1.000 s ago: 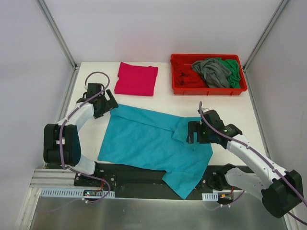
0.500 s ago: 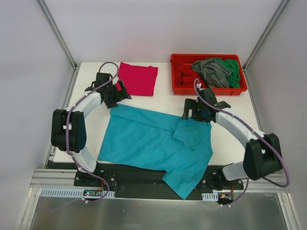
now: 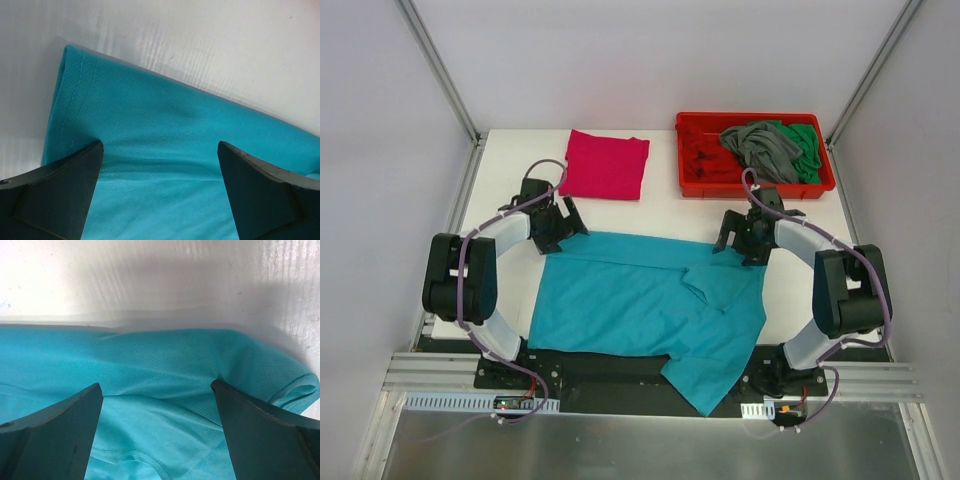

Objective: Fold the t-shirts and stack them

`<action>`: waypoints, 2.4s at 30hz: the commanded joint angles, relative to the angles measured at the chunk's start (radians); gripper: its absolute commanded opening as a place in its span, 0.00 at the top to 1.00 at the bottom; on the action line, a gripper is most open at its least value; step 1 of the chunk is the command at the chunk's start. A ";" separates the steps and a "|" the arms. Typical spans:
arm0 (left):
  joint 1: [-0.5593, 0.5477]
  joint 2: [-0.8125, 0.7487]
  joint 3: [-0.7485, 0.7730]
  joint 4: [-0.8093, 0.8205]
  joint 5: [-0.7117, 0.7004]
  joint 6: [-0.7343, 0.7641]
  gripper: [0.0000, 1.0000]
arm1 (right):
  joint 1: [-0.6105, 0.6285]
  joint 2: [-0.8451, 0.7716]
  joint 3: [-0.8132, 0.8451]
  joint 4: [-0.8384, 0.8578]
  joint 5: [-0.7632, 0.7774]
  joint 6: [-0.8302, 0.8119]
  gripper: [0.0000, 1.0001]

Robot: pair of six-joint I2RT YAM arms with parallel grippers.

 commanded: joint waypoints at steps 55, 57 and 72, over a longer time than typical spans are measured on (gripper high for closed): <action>-0.051 0.210 0.277 -0.130 -0.114 0.005 0.01 | 0.125 0.286 0.374 -0.263 0.098 -0.254 0.04; -0.049 0.217 0.298 -0.133 -0.119 0.008 0.01 | 0.119 0.303 0.406 -0.263 0.096 -0.267 0.04; -0.058 -0.132 0.159 -0.136 -0.100 0.010 0.01 | 0.107 -0.095 0.226 -0.191 0.125 -0.215 0.04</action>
